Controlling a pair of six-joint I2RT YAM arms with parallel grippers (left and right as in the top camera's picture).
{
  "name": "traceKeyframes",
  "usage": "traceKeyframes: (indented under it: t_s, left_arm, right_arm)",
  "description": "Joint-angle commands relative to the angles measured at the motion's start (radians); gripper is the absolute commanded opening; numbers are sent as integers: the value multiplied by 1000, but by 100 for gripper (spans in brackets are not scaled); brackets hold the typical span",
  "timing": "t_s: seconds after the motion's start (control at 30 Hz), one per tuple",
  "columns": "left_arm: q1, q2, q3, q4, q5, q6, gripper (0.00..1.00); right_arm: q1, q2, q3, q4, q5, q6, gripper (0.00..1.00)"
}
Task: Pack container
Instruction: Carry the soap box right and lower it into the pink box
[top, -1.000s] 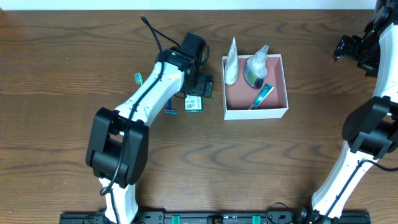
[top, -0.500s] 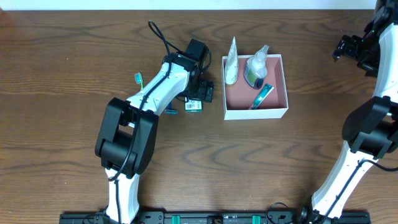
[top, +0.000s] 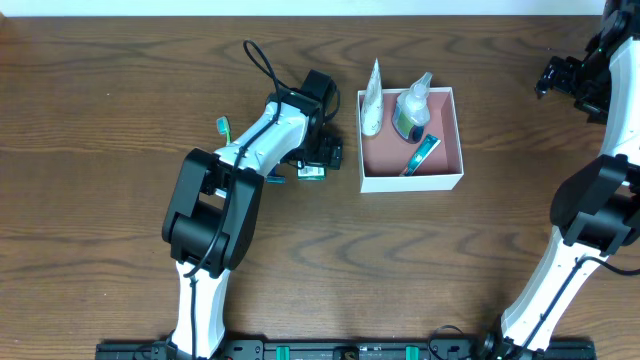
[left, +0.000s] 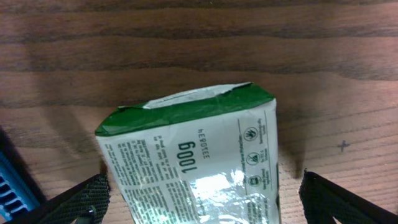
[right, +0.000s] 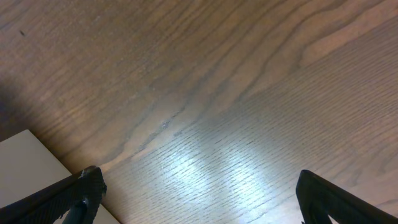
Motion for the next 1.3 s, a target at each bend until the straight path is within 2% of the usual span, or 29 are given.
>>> traceKeyframes:
  t_s: [0.0,0.17,0.33,0.43,0.5,0.67,0.87,1.03,1.27]
  left_arm:
    - [5,5,3,-6,-16,-10,98]
    - [5,5,-2,-6,-35,-10,97]
    - [5,5,-2,2,-35,-9,74]
    - [5,5,-1,6,-35,-10,55]
    - [5,5,0,5,-35,-10,49]
    - [5,4,17,-8,-35,-10,46]
    - [5,-48,113,-105,-35,-1,46]
    - [3,-144,204,-167,-33,13,46]
    - [-35,-330,212,-167,-34,13,47]
  right_arm:
    - [3,0,-3,1,10,13,99]
    - [2,0,-3,1,10,13,99]
    - [3,0,-3,1,10,13,99]
    - [3,0,-3,1,10,13,99]
    - [3,0,-3,1,10,13,99]
    - [2,0,-3,1,10,13,99]
    - [2,0,-3,1,10,13,99]
    - [3,0,-3,1,10,13,99]
    - [3,0,-3,1,10,13,99]
